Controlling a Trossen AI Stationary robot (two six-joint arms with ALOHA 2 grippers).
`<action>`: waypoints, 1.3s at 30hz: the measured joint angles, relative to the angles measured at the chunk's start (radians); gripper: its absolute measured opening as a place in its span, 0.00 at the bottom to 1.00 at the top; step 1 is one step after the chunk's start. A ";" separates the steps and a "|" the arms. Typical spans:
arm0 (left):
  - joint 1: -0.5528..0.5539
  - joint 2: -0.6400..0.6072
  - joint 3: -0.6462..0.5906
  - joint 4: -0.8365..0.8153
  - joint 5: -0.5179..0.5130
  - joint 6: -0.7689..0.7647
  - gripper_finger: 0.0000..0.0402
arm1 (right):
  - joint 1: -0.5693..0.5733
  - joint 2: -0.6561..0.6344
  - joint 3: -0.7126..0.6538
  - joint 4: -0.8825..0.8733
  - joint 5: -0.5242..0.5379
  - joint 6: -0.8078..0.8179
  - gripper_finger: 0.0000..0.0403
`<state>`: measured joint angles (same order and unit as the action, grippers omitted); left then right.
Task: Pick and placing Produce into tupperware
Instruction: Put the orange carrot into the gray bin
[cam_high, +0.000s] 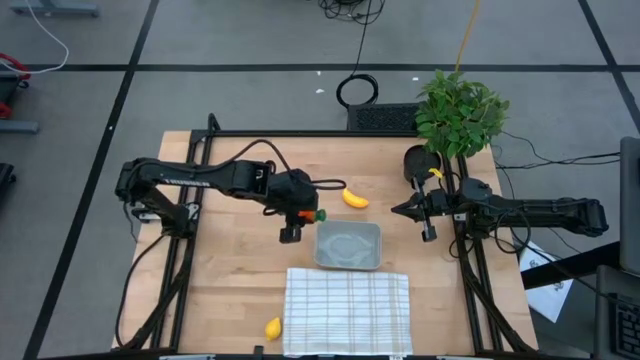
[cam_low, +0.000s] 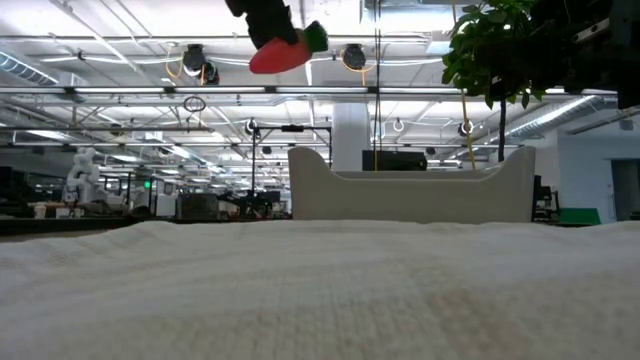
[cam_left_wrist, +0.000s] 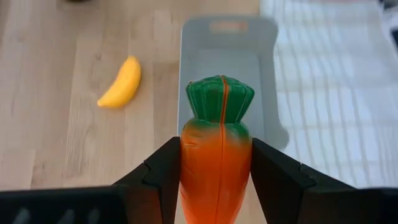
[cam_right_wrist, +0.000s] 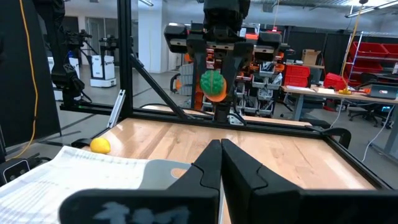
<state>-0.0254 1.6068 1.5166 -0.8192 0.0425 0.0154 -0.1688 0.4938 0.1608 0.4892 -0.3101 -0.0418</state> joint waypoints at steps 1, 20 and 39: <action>0.000 0.006 0.000 0.026 0.002 -0.010 0.41 | 0.000 0.000 0.000 0.000 0.000 0.000 0.00; 0.052 0.145 0.015 0.262 0.123 -0.039 0.41 | 0.000 0.011 0.000 0.014 0.000 0.002 0.00; 0.049 0.358 0.196 0.179 0.114 0.165 0.41 | 0.000 0.012 0.000 0.011 0.000 0.001 0.00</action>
<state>0.0234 1.9649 1.7123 -0.6404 0.1567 0.1800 -0.1688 0.5056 0.1606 0.5007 -0.3103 -0.0406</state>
